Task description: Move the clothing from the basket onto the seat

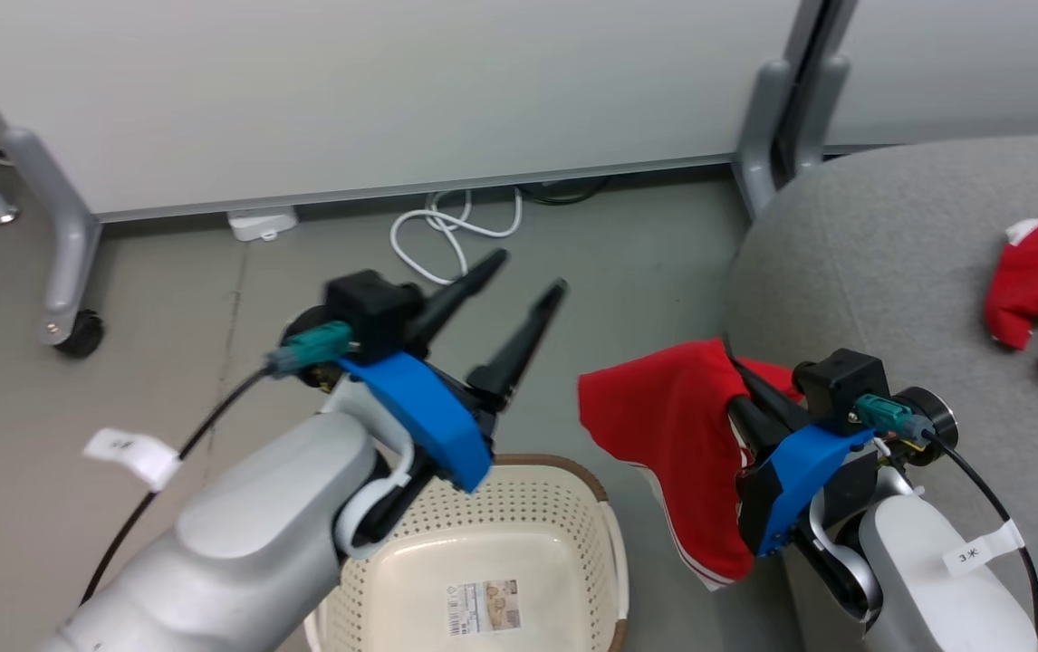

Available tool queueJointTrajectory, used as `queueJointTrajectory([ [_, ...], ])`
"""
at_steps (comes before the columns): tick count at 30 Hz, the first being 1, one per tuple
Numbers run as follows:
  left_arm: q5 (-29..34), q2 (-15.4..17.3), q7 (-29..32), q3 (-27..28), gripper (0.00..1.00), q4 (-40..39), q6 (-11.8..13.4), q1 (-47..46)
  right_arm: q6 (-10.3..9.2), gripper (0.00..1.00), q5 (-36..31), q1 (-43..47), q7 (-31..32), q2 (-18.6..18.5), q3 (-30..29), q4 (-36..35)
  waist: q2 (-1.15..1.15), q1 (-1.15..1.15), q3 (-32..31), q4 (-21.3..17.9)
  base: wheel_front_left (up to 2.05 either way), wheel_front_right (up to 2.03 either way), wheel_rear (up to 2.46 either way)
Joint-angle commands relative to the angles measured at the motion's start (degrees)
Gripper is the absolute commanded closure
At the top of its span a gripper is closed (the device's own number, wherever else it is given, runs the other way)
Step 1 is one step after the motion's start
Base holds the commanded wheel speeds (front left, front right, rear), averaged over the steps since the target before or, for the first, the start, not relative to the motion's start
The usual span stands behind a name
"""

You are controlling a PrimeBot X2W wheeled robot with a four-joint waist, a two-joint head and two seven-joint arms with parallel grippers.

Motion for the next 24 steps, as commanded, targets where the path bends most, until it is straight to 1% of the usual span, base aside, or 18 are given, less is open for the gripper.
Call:
queueJointTrajectory([
  [1,0.8,0.9,-0.4,4.1,0.00,-1.1,1.1,2.3,0.01,1.00,0.0,0.2,-0.5,0.3,-0.1,-0.9,0.00,0.00,0.0,-1.5,0.00,0.00,0.00],
  [4,5.1,2.4,-0.4,11.9,0.00,-3.8,3.2,8.2,0.01,1.00,-0.1,-0.1,-0.2,0.7,0.2,-2.3,0.00,0.00,0.7,-4.4,0.00,0.00,0.00],
  [6,8.3,2.7,-0.4,17.8,0.00,-6.2,4.7,12.2,0.01,1.00,0.0,-0.3,-0.4,0.9,0.4,-3.1,0.00,0.00,1.0,-6.5,0.00,0.00,0.00],
  [9,13.7,3.0,-0.4,25.5,0.00,-9.3,5.6,18.8,0.01,1.00,0.0,-0.2,-0.5,1.3,0.3,-4.5,0.00,0.00,1.6,-9.8,0.00,0.00,0.00],
  [12,19.8,3.1,-0.4,30.5,0.00,-11.6,5.3,23.5,0.01,1.00,1.1,0.7,-0.4,2.0,-0.3,-5.8,0.00,0.00,2.2,-13.0,0.00,0.00,0.00],
  [15,24.0,2.5,-0.4,34.2,0.00,-12.3,4.4,27.5,0.01,1.00,1.5,1.3,-0.3,2.3,-0.4,-7.0,0.00,0.00,2.7,-16.4,0.00,0.00,0.00],
  [20,28.0,1.0,-0.4,39.3,0.00,-12.8,2.6,31.4,0.01,1.00,1.6,2.7,-0.7,3.1,-0.8,-8.8,0.00,0.00,3.3,-21.7,0.00,0.00,0.00],
  [24,30.6,0.2,-0.4,41.9,0.00,-12.7,1.4,33.2,0.01,1.00,1.6,3.9,-1.0,3.6,-1.3,-9.7,0.00,0.00,3.8,-25.3,0.00,0.00,0.00],
])
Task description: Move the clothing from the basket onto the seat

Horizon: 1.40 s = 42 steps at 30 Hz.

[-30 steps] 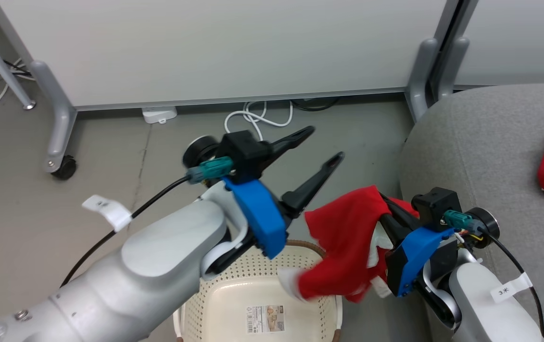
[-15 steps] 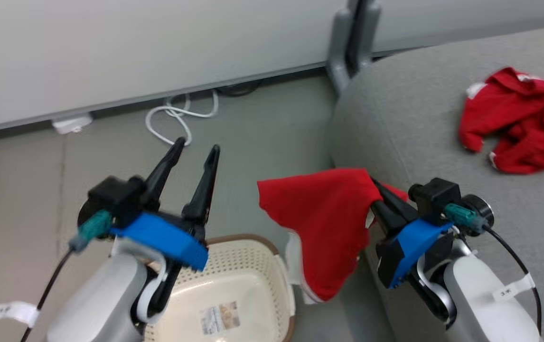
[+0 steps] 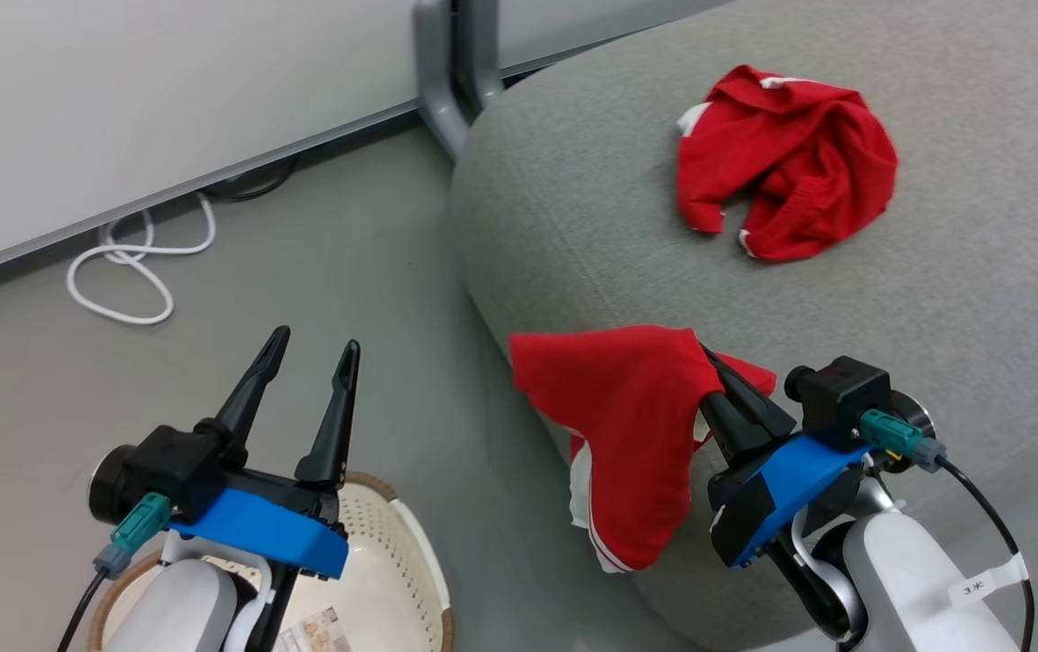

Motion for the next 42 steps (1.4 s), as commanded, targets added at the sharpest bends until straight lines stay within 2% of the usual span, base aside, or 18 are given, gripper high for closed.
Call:
queueJointTrajectory([
  [1,1.0,-0.1,-0.3,1.3,0.00,0.2,-0.7,1.2,0.01,1.00,0.1,1.0,-0.4,0.4,-0.4,-0.6,-0.01,0.00,-0.8,-2.3,0.00,0.00,0.00],
  [5,2.5,-0.6,-0.3,2.4,0.00,0.6,-1.8,2.2,0.01,1.00,-0.2,2.0,-0.5,0.6,-0.8,-1.0,-0.01,0.00,-0.8,-4.7,0.00,0.00,0.00],
  [10,3.7,-1.3,-0.3,3.9,0.00,1.0,-2.7,2.7,0.01,1.00,-0.3,2.7,-0.5,0.9,-1.3,-1.4,-0.01,0.00,-0.8,-5.7,0.00,0.00,0.00],
  [20,5.5,-2.3,-0.3,3.9,0.00,1.6,-3.8,1.2,0.01,1.00,1.7,-1.8,0.4,0.2,-2.6,-2.2,-0.01,0.00,1.2,-4.5,0.00,0.00,0.00],
  [26,6.3,-0.1,-0.3,4.7,0.00,-0.1,-4.0,0.3,0.01,1.00,5.8,-14.2,3.5,-4.5,-5.0,-6.8,-0.01,0.00,6.3,-4.4,0.00,0.00,0.00],
  [31,7.4,2.5,0.7,5.0,0.00,-3.0,-4.1,-1.5,0.01,1.00,8.1,-26.6,6.7,-9.3,-11.0,-9.0,-0.01,0.00,12.7,-3.7,0.00,0.00,0.00],
  [36,8.5,4.8,2.5,5.0,0.00,-7.1,-3.9,-3.4,0.01,1.00,10.2,-37.3,8.1,-12.7,-17.8,-5.5,-0.01,0.00,18.7,-3.3,0.00,0.00,0.00],
  [42,9.9,8.4,6.4,6.0,0.00,-14.6,-3.3,-5.8,0.01,1.00,8.7,-47.3,5.9,-15.4,-26.3,2.3,-0.01,0.00,26.6,-2.8,0.00,0.00,0.00],
])
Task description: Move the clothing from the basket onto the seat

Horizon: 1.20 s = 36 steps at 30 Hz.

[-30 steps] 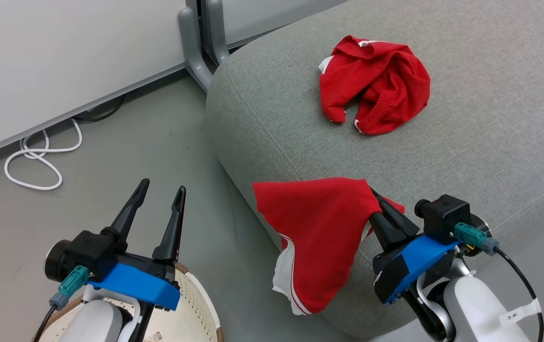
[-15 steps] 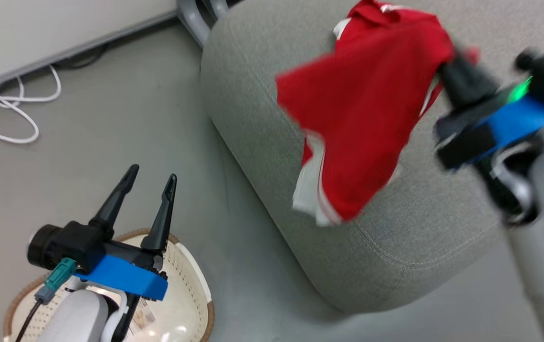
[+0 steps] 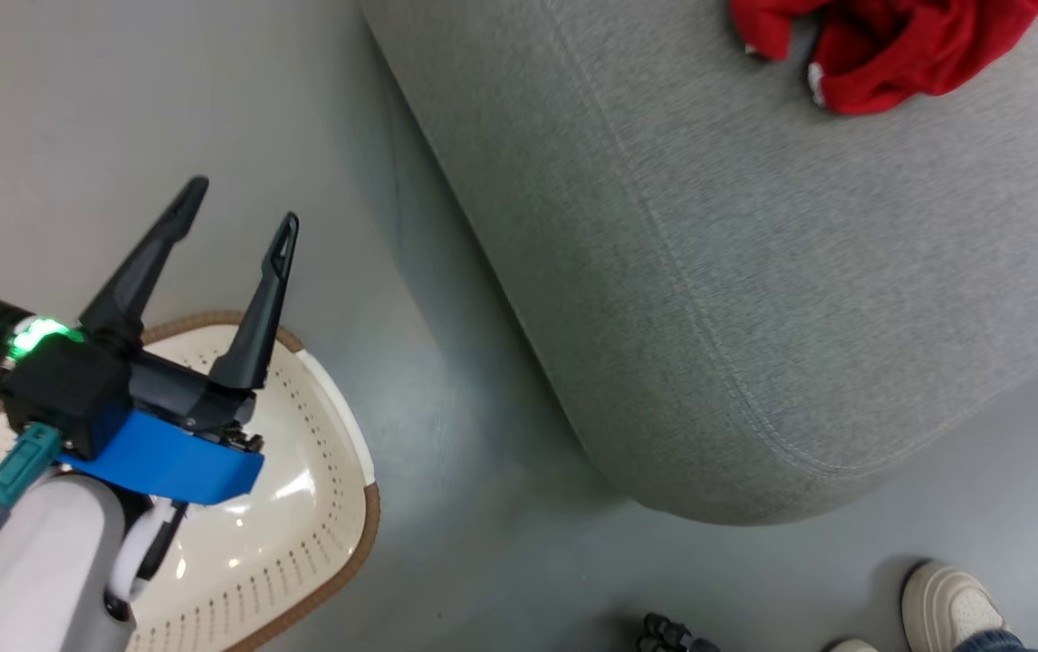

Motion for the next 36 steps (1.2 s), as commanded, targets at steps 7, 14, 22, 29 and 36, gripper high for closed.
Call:
queueJointTrajectory([
  [7,1.7,3.7,4.3,1.3,0.00,-8.5,0.9,-2.7,0.01,1.00,-3.4,-2.0,-4.8,1.9,-4.8,14.1,0.00,-0.02,9.5,2.9,0.00,0.00,0.00],
  [14,1.5,4.0,5.3,0.7,0.00,-10.4,1.1,-2.6,0.01,1.00,-7.4,0.4,-7.7,3.7,-4.7,29.3,0.00,-0.02,11.1,4.1,0.00,0.00,0.00],
  [22,0.2,2.1,1.9,0.3,0.00,-6.9,1.7,-1.3,0.01,0.00,-9.5,2.1,-11.0,3.4,-2.4,37.9,0.00,-0.02,6.6,6.1,0.00,0.00,0.00],
  [29,-2.6,-3.4,-4.1,-0.5,0.00,2.3,2.2,1.1,0.01,0.00,-8.9,11.2,-13.5,4.6,5.2,34.1,0.00,-0.02,-4.8,9.7,0.00,0.00,0.00],
  [36,-5.2,-9.6,-6.3,2.8,0.00,10.7,3.1,6.7,0.00,0.00,-7.8,27.9,-13.1,5.6,9.4,21.4,0.00,-0.02,-17.7,14.4,0.00,0.00,0.00],
])
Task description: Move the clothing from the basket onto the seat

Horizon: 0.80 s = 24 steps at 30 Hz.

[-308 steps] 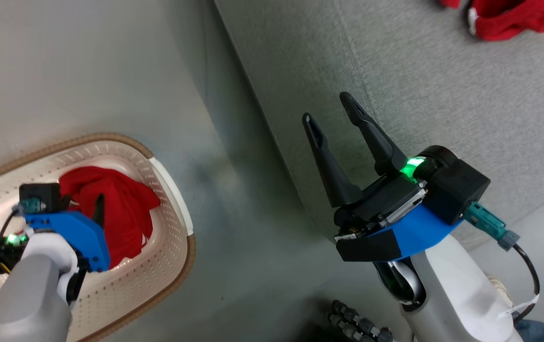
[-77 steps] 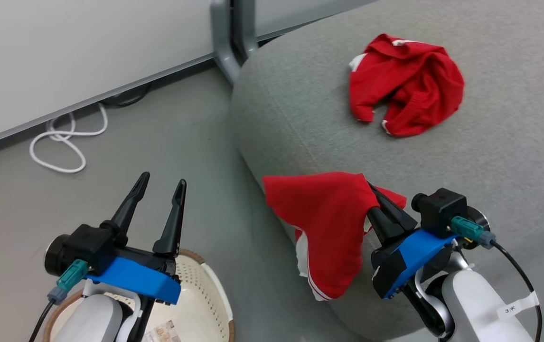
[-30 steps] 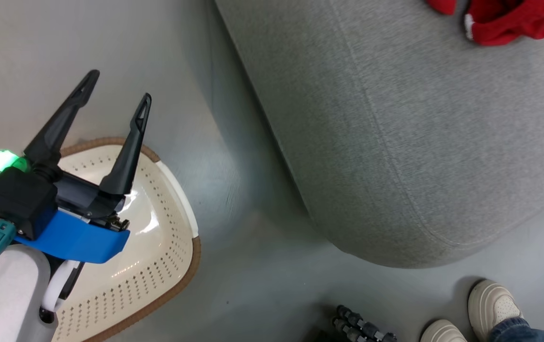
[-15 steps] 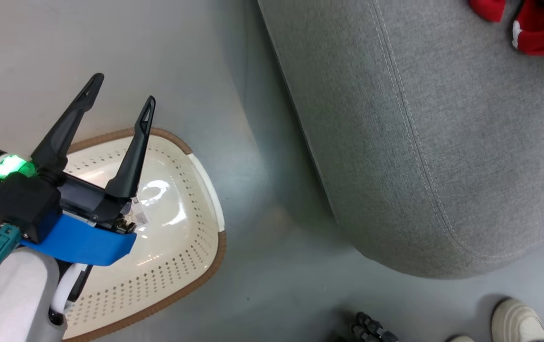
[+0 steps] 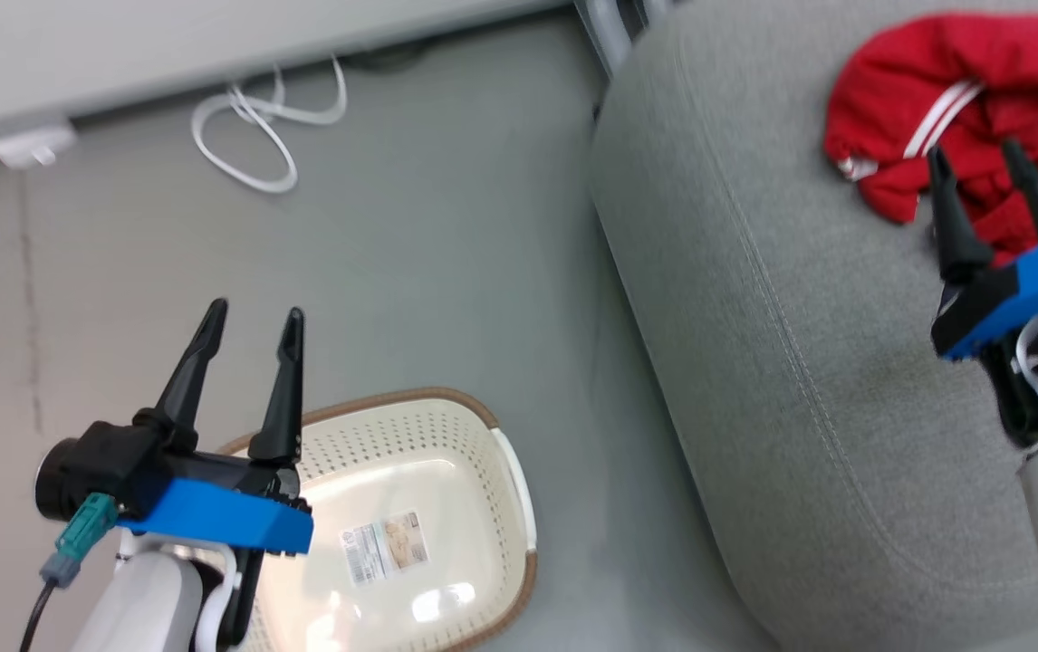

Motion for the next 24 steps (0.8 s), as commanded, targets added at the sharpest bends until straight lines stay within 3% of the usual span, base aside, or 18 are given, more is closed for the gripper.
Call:
queueJointTrajectory([
  [1,-0.3,-1.4,-0.3,2.1,0.00,0.6,0.3,1.9,-0.01,0.00,-0.3,5.2,0.2,0.4,0.1,-4.4,-0.01,0.03,-4.3,-0.3,0.00,0.00,0.00],
  [5,0.9,-4.0,-0.4,6.4,0.00,1.2,0.2,6.6,-0.01,0.00,0.0,14.7,0.4,3.3,-0.8,-14.5,-0.01,0.03,-9.5,2.6,0.00,0.00,0.00],
  [12,3.9,-7.7,-0.4,12.0,0.00,0.7,0.0,13.5,-0.01,0.00,-5.7,28.6,-0.6,8.8,-1.3,-27.8,-0.01,0.03,-16.5,8.5,0.00,0.00,0.00],
  [18,5.7,-9.3,-0.4,13.7,0.00,2.5,-1.2,16.2,-0.01,0.00,-8.5,35.9,0.1,11.6,-1.2,-29.2,-0.01,0.03,-19.9,12.8,0.00,0.00,0.00],
  [24,6.0,-9.7,-0.4,14.8,0.00,4.4,-2.1,17.7,-0.01,0.00,-8.9,39.4,0.5,13.4,-0.8,-28.1,-0.01,0.03,-21.2,14.7,0.00,0.00,0.00],
])
